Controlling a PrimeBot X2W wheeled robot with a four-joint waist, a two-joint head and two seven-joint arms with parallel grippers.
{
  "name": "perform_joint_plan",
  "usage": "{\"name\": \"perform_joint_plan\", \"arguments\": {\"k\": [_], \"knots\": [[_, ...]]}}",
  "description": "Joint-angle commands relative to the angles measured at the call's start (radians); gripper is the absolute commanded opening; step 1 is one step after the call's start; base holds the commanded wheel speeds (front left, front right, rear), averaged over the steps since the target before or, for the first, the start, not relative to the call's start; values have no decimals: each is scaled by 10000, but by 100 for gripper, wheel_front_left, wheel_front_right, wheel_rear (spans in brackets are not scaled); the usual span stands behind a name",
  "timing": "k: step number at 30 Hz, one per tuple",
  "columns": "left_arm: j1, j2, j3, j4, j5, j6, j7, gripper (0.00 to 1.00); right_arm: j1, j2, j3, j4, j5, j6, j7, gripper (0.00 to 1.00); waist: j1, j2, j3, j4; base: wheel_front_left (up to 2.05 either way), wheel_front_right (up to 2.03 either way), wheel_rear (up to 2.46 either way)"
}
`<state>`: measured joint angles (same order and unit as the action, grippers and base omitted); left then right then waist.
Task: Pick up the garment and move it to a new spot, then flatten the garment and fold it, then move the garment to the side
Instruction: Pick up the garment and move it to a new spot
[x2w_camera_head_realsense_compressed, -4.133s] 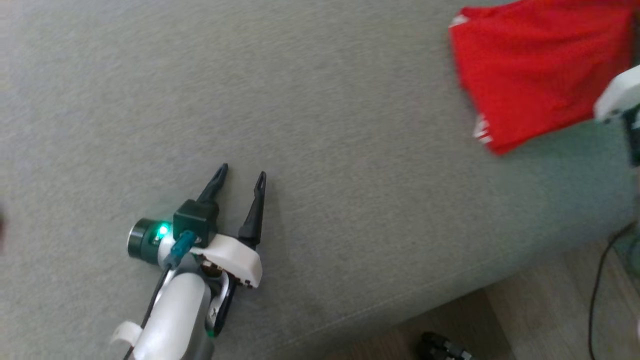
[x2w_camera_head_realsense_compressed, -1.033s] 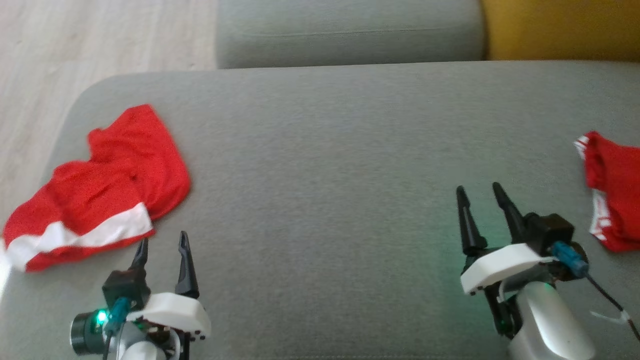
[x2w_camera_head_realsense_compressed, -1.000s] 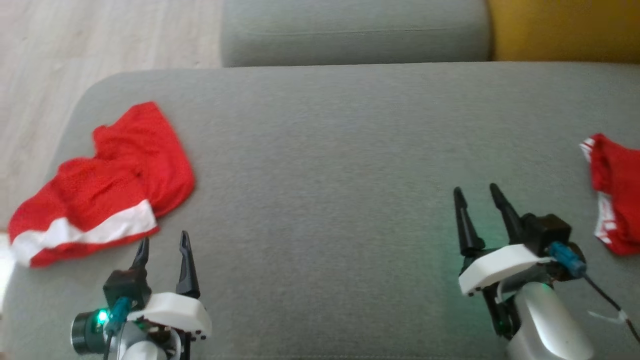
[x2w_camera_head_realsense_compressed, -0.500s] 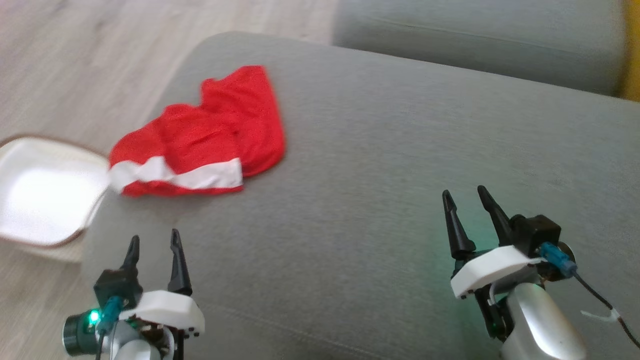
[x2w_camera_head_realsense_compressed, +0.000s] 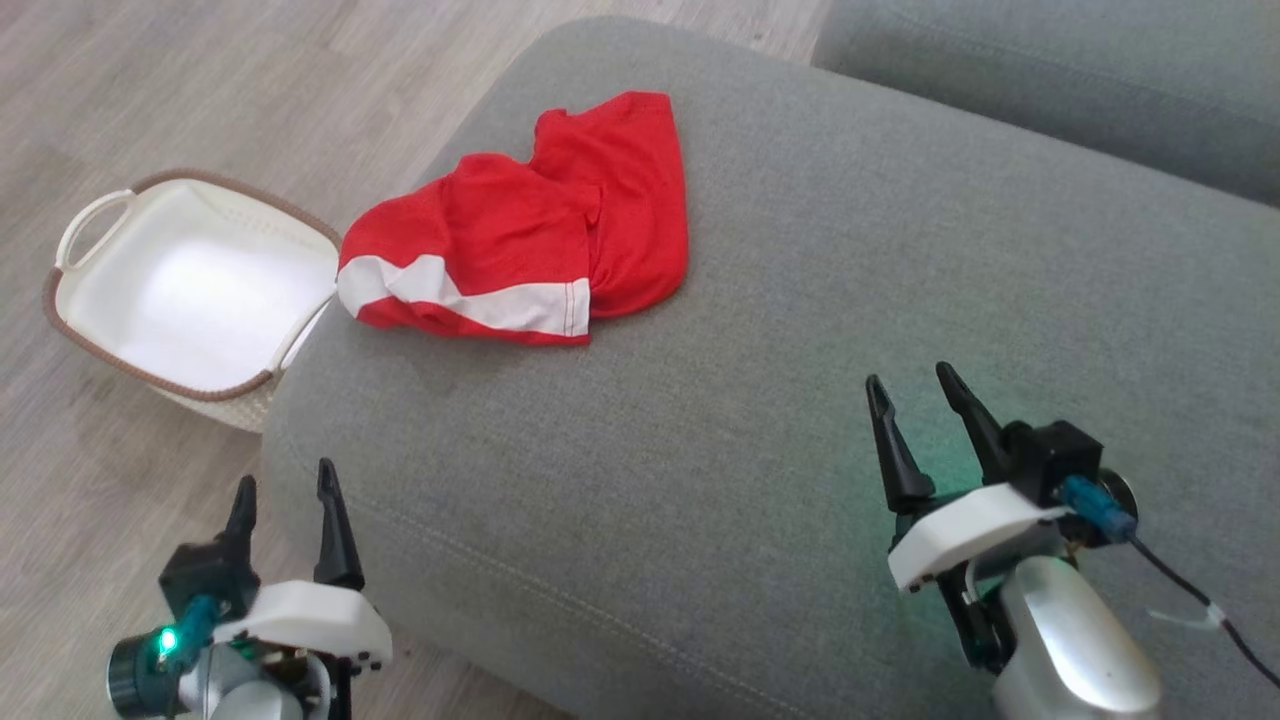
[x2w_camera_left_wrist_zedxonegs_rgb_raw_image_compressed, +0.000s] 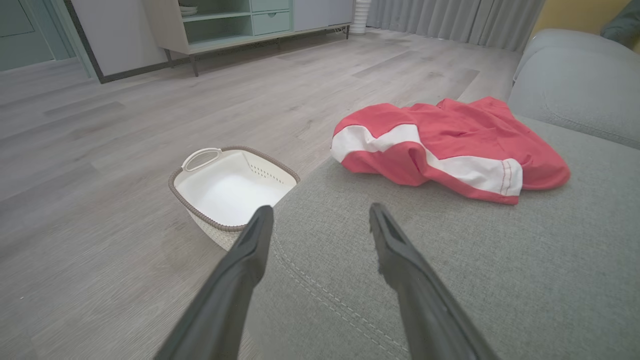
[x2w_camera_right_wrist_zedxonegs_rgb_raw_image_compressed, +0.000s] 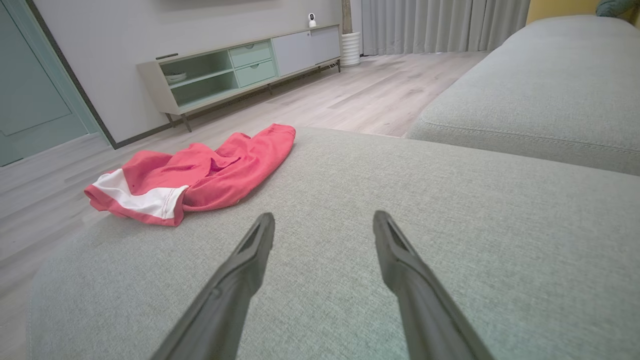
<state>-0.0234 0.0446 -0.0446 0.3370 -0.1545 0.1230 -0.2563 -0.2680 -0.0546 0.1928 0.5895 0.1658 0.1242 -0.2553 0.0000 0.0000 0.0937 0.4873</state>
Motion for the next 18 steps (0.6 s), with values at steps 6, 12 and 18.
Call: {"name": "perform_joint_plan", "arguments": {"k": [6,12,18], "knots": [[-753,56,445,-203,-593,-258,-55,100,-719,43,416,-494,-297,65,-65,100,0,0,582,-337,0,0,0],[-1949,56,875,461,-932,-637,-55,100,-1114,43,476,-672,-901,65,-65,100,0,0,1367,-945,0,0,0],[-3515,91,1515,1359,-779,-1207,-55,100,-1424,43,535,-1221,-1399,65,-65,100,0,0,2160,-1616,0,0,0]]}}
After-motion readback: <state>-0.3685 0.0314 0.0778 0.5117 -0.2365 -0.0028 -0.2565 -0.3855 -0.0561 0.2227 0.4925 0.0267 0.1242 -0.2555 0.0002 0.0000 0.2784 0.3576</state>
